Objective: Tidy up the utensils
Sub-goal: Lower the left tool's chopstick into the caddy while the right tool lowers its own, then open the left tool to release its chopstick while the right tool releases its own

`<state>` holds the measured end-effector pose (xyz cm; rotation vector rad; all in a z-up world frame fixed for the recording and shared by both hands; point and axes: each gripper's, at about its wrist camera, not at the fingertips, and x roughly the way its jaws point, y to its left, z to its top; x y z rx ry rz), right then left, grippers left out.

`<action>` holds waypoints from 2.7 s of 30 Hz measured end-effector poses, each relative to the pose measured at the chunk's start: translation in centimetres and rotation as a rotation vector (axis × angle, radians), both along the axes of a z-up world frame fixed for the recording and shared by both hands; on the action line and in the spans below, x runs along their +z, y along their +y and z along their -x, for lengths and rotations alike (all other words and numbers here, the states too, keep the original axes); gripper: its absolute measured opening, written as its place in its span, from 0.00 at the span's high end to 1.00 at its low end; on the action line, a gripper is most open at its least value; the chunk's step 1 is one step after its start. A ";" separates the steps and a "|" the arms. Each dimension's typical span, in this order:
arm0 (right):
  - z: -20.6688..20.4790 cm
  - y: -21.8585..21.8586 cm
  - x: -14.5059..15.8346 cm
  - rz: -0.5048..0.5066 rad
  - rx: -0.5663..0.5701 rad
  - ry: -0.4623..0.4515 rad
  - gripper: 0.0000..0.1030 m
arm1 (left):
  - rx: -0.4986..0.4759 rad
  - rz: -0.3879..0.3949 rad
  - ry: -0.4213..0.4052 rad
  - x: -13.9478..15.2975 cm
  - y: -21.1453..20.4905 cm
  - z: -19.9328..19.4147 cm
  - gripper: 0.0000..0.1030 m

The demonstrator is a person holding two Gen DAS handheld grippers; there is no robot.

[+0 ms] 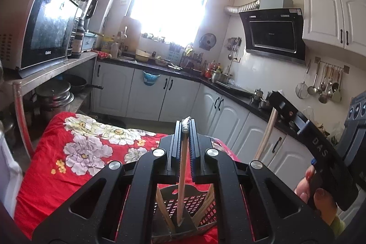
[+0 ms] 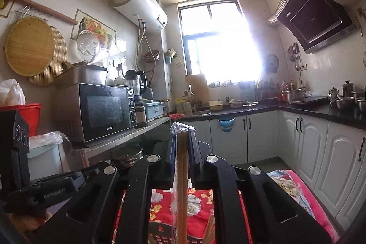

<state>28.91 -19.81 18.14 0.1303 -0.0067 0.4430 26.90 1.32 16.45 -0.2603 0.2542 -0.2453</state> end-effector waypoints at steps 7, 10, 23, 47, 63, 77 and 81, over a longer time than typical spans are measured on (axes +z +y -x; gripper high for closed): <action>-1.2 0.3 -1.5 0.012 -0.021 -0.005 0.90 | -0.016 -0.016 0.008 -1.5 -0.8 -0.9 0.97; -1.8 0.2 -2.7 0.020 -0.023 0.002 0.90 | -0.023 -0.019 0.027 -2.5 -1.3 -1.4 0.97; -2.5 0.0 -7.3 0.053 -0.023 0.020 0.90 | -0.051 -0.040 0.062 -5.3 -2.7 -2.1 0.97; -0.8 -1.7 -9.6 0.055 -0.012 0.173 0.90 | -0.067 -0.040 0.157 -7.5 -3.1 -1.8 0.96; 0.1 -2.2 -10.7 0.046 0.004 0.295 0.85 | -0.062 -0.022 0.207 -8.3 -2.1 -0.3 0.84; 2.0 -2.7 -10.9 0.056 0.006 0.323 0.72 | -0.055 -0.005 0.233 -8.5 -1.5 1.5 0.63; 2.7 -3.1 -11.1 0.043 0.000 0.335 0.68 | -0.059 -0.001 0.230 -8.4 -1.3 2.3 0.54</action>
